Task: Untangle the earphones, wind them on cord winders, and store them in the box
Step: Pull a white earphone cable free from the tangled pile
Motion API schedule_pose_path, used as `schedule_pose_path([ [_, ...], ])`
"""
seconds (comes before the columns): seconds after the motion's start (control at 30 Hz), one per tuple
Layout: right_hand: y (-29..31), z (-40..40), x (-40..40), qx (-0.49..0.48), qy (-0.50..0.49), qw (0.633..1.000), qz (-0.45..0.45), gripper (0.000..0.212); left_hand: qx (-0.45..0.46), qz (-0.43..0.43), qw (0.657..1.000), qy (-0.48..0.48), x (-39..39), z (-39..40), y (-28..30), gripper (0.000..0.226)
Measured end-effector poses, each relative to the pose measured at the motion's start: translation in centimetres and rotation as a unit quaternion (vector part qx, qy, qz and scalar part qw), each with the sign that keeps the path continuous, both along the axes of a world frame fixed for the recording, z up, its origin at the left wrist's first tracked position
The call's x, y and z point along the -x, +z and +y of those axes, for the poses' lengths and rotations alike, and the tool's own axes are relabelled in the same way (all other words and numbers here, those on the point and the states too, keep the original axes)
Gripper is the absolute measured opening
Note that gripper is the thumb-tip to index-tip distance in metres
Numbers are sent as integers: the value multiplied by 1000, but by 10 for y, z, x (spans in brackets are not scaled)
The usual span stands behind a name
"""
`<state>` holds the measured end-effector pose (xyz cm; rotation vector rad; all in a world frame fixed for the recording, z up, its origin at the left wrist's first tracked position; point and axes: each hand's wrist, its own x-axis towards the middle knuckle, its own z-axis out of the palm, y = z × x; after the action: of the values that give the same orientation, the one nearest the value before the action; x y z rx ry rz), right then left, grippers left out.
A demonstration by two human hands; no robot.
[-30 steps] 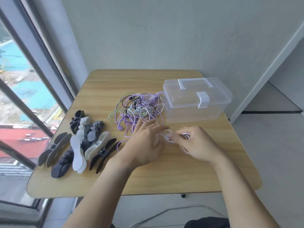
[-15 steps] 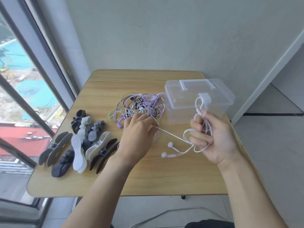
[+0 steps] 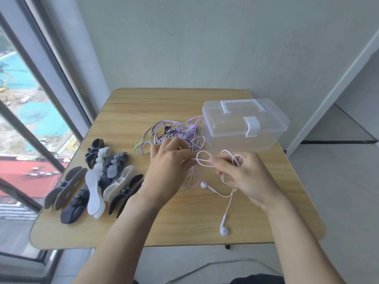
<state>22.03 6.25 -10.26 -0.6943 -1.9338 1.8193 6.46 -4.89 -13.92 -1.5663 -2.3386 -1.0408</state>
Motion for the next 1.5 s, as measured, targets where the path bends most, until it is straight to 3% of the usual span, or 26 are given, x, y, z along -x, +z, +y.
schedule_pose_path([
  [0.1,4,4,-4,45,-2,998,39,40,0,-9,999,46,3,2,-4,12],
  [0.33,7,10,-9,141,-11,979,147,26,12,-19,997,78,8,3,-4,28],
  [0.43,13,9,-7,223,-21,955,193,37,49,-19,995,83,7,2,-5,34],
  [0.53,19,15,-11,316,-22,908,275,38,76,-32,991,102,12,-1,-7,42],
  [0.6,17,23,-16,272,-55,922,269,31,78,-41,990,110,15,-3,-6,42],
  [0.67,8,28,-19,150,-111,966,181,34,76,-51,989,112,14,-5,-1,38],
  [0.77,-4,27,-18,-6,-138,989,45,33,113,-47,988,93,7,-11,14,34],
  [0.9,-6,23,-15,-39,-120,992,0,25,214,9,975,61,-13,-24,38,34],
  [1.07,-10,22,-8,-34,-180,983,-33,37,43,57,997,42,-40,-26,48,20],
  [1.13,-6,19,-3,43,-177,983,23,36,-8,-7,1000,2,-49,-18,40,17],
  [1.23,-1,13,-2,119,-65,987,88,31,11,-215,974,-75,-66,-11,31,53],
  [1.3,0,11,-3,120,6,987,103,31,5,-281,955,-93,-73,-7,28,61],
  [1.4,2,13,-7,102,16,989,103,32,-46,-314,947,-55,-72,-5,29,44],
  [1.5,5,18,-13,103,29,986,127,30,-106,-267,957,31,-70,-7,29,28],
])
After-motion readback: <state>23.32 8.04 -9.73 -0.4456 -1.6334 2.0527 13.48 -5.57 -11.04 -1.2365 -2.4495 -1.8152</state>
